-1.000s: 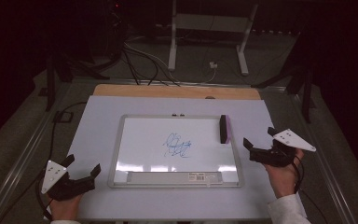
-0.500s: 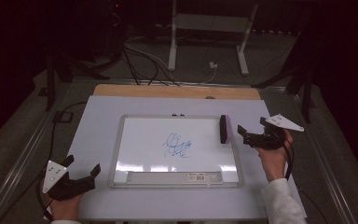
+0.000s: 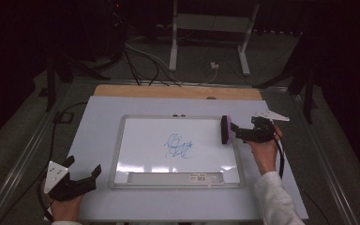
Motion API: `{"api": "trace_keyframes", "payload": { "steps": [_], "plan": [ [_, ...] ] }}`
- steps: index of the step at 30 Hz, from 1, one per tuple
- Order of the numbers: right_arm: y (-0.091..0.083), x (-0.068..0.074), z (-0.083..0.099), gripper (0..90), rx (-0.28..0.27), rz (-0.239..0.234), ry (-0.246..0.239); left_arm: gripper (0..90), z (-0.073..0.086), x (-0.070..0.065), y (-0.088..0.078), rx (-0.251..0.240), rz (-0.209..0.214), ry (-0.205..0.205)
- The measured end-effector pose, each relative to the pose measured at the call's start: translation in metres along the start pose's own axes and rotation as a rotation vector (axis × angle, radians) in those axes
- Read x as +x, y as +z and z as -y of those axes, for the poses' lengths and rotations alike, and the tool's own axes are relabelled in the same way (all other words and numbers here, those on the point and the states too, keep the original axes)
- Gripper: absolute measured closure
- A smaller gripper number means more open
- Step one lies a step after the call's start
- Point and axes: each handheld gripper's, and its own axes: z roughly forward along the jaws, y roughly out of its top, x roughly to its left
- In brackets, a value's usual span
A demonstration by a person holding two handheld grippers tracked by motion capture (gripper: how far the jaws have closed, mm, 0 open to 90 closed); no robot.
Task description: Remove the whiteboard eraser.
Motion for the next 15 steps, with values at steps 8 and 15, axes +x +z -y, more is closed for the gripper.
{"api": "trace_keyframes", "payload": {
  "steps": [8, 15],
  "plan": [
    [0.019, 0.000, 0.007, 29.6, 0.070, -0.013, 0.043, 0.5, 0.000, -0.002, 0.001, 0.010, -0.001, 0.012],
    [0.028, 0.000, 0.011, 44.9, 0.110, -0.023, 0.050, 0.5, 0.000, -0.002, 0.002, 0.010, -0.003, 0.011]
  ]
}}
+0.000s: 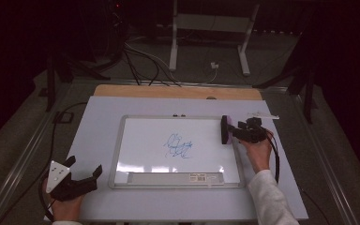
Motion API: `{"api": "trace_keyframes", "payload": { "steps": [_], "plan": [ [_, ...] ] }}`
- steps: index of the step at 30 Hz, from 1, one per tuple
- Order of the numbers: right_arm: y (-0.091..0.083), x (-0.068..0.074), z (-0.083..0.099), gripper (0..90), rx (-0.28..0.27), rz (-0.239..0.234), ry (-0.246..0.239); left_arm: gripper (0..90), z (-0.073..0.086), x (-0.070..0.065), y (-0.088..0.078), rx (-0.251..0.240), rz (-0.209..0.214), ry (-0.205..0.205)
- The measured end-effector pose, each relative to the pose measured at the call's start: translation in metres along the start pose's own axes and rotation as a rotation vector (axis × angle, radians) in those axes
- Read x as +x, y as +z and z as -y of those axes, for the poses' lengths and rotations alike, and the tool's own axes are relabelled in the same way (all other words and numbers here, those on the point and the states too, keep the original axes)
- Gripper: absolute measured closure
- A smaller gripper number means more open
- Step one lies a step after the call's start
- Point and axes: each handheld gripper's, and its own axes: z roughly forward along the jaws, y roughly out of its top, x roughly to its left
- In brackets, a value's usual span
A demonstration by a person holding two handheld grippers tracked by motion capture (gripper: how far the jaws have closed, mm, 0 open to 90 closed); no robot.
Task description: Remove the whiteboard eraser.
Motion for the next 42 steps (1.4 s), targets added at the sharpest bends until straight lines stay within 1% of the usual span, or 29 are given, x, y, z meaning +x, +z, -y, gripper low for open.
{"api": "trace_keyframes", "payload": {
  "steps": [3, 4, 5, 7, 8, 9, 12, 14, 16, 17, 19, 20, 21, 22, 23, 30, 31, 33, 34, 36, 37, 40, 42],
  "plan": [
    [0.003, 0.000, 0.002, 51.0, 0.017, -0.014, 0.009, 0.5, 0.000, 0.000, 0.000, 0.001, 0.000, 0.000],
    [0.005, 0.000, 0.003, 54.2, 0.033, -0.019, 0.018, 0.5, 0.000, 0.000, 0.000, 0.001, 0.000, 0.000],
    [0.007, -0.001, 0.003, 55.2, 0.048, -0.019, 0.023, 0.5, 0.000, 0.000, 0.000, 0.001, 0.000, 0.001],
    [0.008, -0.001, 0.004, 56.5, 0.053, -0.024, 0.028, 0.5, 0.000, -0.001, 0.000, 0.002, 0.000, 0.002],
    [0.008, -0.002, 0.004, 57.4, 0.058, -0.036, 0.052, 0.5, 0.000, -0.001, 0.000, 0.002, -0.001, 0.002],
    [0.008, -0.002, 0.004, 57.4, 0.058, -0.036, 0.052, 0.5, 0.000, -0.001, 0.000, 0.003, -0.001, 0.002],
    [0.010, -0.003, 0.004, 56.3, 0.066, -0.047, 0.068, 0.5, 0.000, -0.001, 0.001, 0.006, 0.000, 0.006],
    [0.011, -0.004, 0.004, 54.0, 0.070, -0.052, 0.083, 0.5, 0.000, -0.001, 0.001, 0.007, -0.001, 0.007],
    [0.012, -0.005, 0.004, 50.5, 0.074, -0.053, 0.092, 0.5, 0.000, -0.001, 0.001, 0.008, -0.001, 0.009],
    [0.014, -0.007, 0.004, 46.0, 0.090, -0.075, 0.114, 0.5, 0.000, -0.002, 0.001, 0.008, -0.002, 0.010],
    [0.014, -0.007, 0.004, 44.3, 0.091, -0.078, 0.120, 0.5, 0.000, -0.002, 0.001, 0.010, -0.002, 0.010],
    [0.017, -0.005, 0.004, 41.6, 0.094, -0.082, 0.117, 0.5, 0.000, -0.002, 0.001, 0.010, -0.002, 0.010],
    [0.017, -0.005, 0.004, 41.6, 0.094, -0.082, 0.117, 0.5, 0.000, -0.002, 0.001, 0.011, -0.002, 0.011],
    [0.021, -0.003, 0.005, 38.4, 0.106, -0.102, 0.133, 0.5, 0.000, -0.002, 0.001, 0.011, -0.003, 0.011],
    [0.022, -0.002, 0.005, 37.4, 0.110, -0.109, 0.136, 0.5, 0.000, -0.002, 0.001, 0.011, -0.003, 0.011],
    [0.030, 0.003, 0.006, 37.5, 0.131, -0.137, 0.153, 0.5, 0.000, -0.001, 0.001, 0.009, -0.006, 0.010],
    [0.031, 0.004, 0.006, 37.7, 0.139, -0.136, 0.156, 0.5, 0.000, -0.001, 0.001, 0.009, -0.006, 0.010],
    [0.034, 0.005, 0.008, 38.9, 0.158, -0.122, 0.139, 0.5, 0.000, -0.001, 0.001, 0.008, -0.006, 0.010],
    [0.036, 0.005, 0.010, 39.7, 0.166, -0.116, 0.139, 0.5, 0.000, -0.001, 0.000, 0.008, -0.006, 0.012],
    [0.036, 0.005, 0.011, 40.9, 0.162, -0.118, 0.145, 0.5, 0.000, -0.001, 0.000, 0.008, -0.008, 0.012],
    [0.036, 0.006, 0.011, 41.0, 0.158, -0.105, 0.142, 0.5, 0.000, -0.001, 0.000, 0.007, -0.008, 0.011],
    [0.034, 0.007, 0.010, 41.1, 0.149, -0.096, 0.126, 0.5, 0.001, -0.001, 0.000, 0.008, -0.010, 0.011],
    [0.032, 0.008, 0.009, 41.1, 0.138, -0.100, 0.119, 0.5, 0.000, -0.001, 0.000, 0.008, -0.009, 0.012]
  ]
}}
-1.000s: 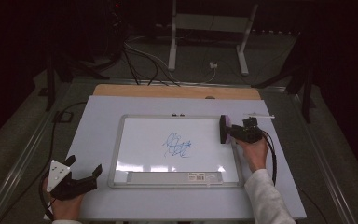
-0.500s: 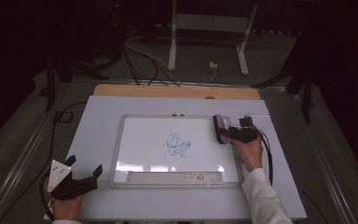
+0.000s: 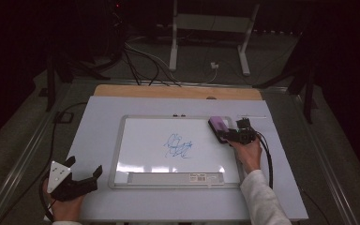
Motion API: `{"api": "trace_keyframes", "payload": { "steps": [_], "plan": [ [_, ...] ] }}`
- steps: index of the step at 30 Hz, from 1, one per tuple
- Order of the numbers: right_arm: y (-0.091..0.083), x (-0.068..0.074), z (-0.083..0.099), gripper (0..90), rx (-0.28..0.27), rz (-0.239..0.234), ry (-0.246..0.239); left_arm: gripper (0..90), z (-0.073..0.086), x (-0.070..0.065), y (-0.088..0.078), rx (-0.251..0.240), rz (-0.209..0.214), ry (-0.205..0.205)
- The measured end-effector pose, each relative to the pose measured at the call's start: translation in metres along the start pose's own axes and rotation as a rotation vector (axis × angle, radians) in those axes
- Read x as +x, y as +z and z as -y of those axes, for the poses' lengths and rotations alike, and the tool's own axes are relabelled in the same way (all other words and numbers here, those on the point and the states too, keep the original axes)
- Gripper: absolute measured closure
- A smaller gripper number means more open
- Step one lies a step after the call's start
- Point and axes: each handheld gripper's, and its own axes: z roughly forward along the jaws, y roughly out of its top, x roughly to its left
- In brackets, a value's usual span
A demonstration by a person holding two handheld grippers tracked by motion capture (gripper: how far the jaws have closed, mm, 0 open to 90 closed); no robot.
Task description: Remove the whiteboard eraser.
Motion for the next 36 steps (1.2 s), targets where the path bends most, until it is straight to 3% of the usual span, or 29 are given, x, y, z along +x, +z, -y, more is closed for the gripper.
{"api": "trace_keyframes", "payload": {
  "steps": [25, 36],
  "plan": [
    [-0.010, 0.026, -0.002, 41.1, -0.016, -0.014, -0.101, 0.5, 0.001, 0.001, -0.001, 0.005, -0.006, 0.000],
    [-0.013, 0.042, -0.002, 41.1, -0.012, -0.024, -0.168, 0.5, 0.000, 0.000, 0.001, 0.007, -0.004, -0.002]
  ]
}}
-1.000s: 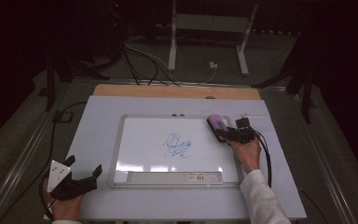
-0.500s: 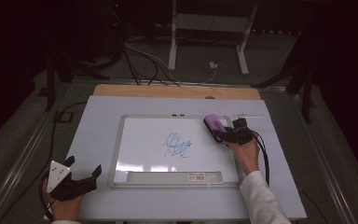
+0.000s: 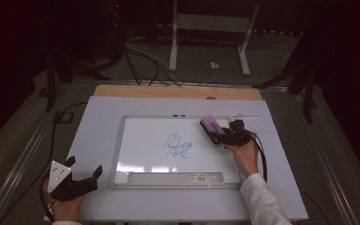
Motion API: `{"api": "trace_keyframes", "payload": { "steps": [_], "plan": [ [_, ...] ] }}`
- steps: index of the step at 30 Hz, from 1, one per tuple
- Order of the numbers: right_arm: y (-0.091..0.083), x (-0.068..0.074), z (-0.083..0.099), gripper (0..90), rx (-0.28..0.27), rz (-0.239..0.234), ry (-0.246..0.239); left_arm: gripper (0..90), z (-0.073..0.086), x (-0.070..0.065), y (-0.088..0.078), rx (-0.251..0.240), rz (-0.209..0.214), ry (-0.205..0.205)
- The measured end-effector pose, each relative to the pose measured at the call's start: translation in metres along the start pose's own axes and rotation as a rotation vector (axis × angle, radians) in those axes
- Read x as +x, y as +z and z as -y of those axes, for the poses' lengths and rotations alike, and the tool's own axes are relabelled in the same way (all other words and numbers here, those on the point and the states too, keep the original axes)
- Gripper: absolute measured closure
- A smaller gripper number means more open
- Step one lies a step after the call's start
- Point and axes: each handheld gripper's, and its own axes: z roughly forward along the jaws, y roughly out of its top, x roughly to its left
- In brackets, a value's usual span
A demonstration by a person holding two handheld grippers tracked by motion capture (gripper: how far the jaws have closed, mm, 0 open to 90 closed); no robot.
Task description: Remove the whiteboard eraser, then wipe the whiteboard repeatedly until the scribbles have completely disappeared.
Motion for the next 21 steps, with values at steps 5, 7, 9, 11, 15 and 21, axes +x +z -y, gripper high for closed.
{"api": "trace_keyframes", "payload": {
  "steps": [5, 7, 9, 11, 15, 21],
  "plan": [
    [-0.001, 0.009, 0.000, 41.1, 0.003, -0.010, -0.032, 0.5, 0.000, 0.000, 0.000, 0.000, -0.003, -0.003],
    [-0.002, 0.012, -0.001, 41.1, 0.005, -0.012, -0.048, 0.5, 0.000, 0.000, 0.001, 0.001, -0.002, -0.003],
    [-0.002, 0.014, 0.000, 41.1, 0.008, -0.018, -0.056, 0.5, 0.000, 0.000, 0.000, 0.000, -0.002, 0.000],
    [-0.002, 0.017, 0.000, 41.1, 0.009, -0.023, -0.063, 0.5, 0.000, 0.000, 0.000, -0.001, -0.004, -0.001],
    [-0.001, 0.024, 0.002, 41.1, 0.015, -0.036, -0.090, 0.5, 0.000, 0.000, 0.000, -0.003, -0.005, -0.001],
    [-0.003, 0.033, 0.003, 41.1, 0.017, -0.058, -0.121, 0.5, 0.000, 0.001, 0.000, -0.004, -0.007, -0.003]
  ]
}}
